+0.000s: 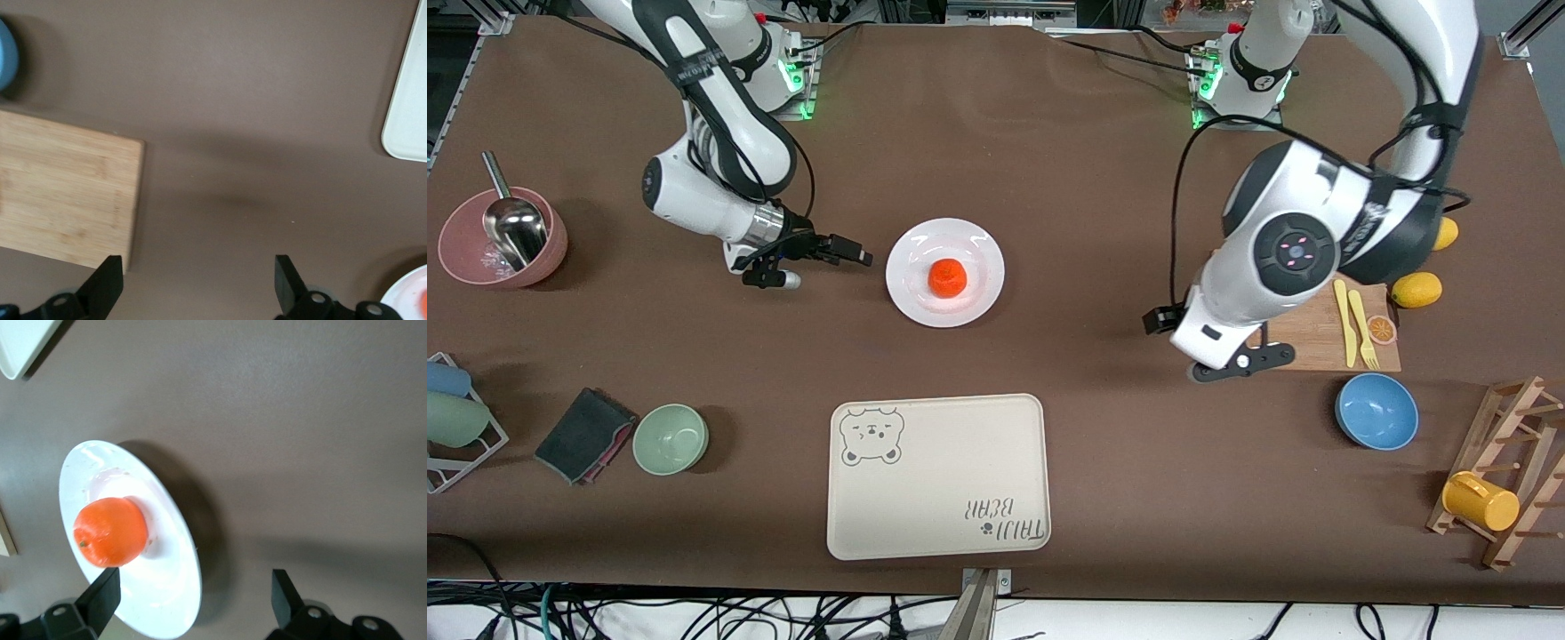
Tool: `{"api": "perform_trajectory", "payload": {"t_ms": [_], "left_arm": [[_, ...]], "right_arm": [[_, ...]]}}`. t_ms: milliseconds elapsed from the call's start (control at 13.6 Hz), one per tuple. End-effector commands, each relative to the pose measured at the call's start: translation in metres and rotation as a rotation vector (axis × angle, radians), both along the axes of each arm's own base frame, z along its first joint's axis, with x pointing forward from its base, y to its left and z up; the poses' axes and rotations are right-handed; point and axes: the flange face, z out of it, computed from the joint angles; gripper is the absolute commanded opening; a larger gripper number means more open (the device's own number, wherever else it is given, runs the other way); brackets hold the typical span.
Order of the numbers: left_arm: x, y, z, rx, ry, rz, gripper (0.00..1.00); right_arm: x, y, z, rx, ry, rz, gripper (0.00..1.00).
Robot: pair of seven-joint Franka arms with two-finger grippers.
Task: Place orange and plate with both arms
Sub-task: 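Release the orange and withdraw the left gripper while the right gripper approaches the plate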
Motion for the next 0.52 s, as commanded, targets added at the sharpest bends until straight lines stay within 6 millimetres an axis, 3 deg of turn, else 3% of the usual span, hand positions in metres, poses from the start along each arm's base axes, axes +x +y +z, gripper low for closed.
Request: {"api": "perform_trajectory", "payload": {"t_ms": [0, 148, 443], "left_arm": [[-0.006, 0.045, 0.036, 0.001, -0.002, -0.147, 1.0], [-0.008, 0.071, 0.058, -0.012, -0.002, -0.194, 1.0], [-0.032, 0.102, 0.109, -0.064, 0.028, -0.219, 1.0]], "right_arm": [[0.004, 0.011, -0.019, 0.047, -0.01, -0.025, 1.0], [0.007, 0.014, -0.03, 0.069, 0.007, -0.042, 1.0], [0.011, 0.028, -0.039, 0.084, 0.012, -0.022, 0.99]]}}
